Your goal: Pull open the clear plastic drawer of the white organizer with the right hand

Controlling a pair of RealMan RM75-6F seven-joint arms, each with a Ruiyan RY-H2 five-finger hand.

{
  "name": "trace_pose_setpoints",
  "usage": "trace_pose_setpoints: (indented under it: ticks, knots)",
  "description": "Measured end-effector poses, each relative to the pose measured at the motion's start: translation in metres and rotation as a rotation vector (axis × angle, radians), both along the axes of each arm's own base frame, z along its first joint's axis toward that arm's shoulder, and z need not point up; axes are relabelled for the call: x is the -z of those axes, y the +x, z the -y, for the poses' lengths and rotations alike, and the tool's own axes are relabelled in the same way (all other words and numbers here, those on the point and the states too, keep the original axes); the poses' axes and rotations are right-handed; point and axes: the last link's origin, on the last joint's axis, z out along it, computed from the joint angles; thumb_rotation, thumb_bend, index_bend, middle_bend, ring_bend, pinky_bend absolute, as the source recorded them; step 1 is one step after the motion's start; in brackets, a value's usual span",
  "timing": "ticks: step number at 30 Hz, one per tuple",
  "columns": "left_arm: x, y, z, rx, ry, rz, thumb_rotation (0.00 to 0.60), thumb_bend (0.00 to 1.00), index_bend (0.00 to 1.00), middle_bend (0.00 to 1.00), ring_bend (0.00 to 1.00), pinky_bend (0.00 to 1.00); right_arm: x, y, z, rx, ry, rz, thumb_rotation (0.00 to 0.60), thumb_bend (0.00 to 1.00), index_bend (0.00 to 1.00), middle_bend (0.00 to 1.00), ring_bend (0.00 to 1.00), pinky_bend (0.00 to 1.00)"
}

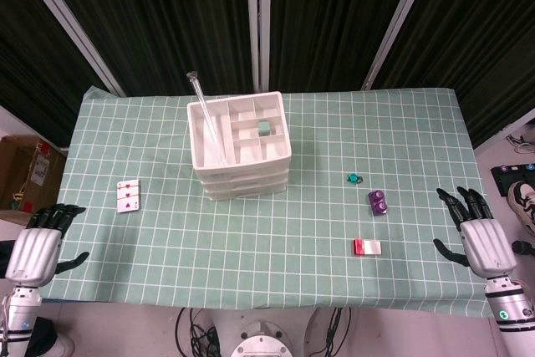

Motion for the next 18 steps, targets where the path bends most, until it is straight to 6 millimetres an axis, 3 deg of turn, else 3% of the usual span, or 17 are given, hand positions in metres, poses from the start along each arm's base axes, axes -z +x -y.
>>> trace_pose_setpoints:
  ticks: [12,18]
  knots:
    - [-0.001,0.0,0.005,-0.012,0.009,0.0,0.6,0.0,0.24,0.23,0.18,0.2,-0.005,0.003,-0.006,-0.032,-0.068,-0.01,0.6,0.18,0.07,0.2,0.03,0.08]
    - [0.001,0.0,0.008,-0.009,0.018,0.011,0.6,0.0,0.24,0.23,0.18,0.2,0.0,0.022,-0.001,-0.153,-0.104,0.009,0.6,0.18,0.21,0.38,0.27,0.29]
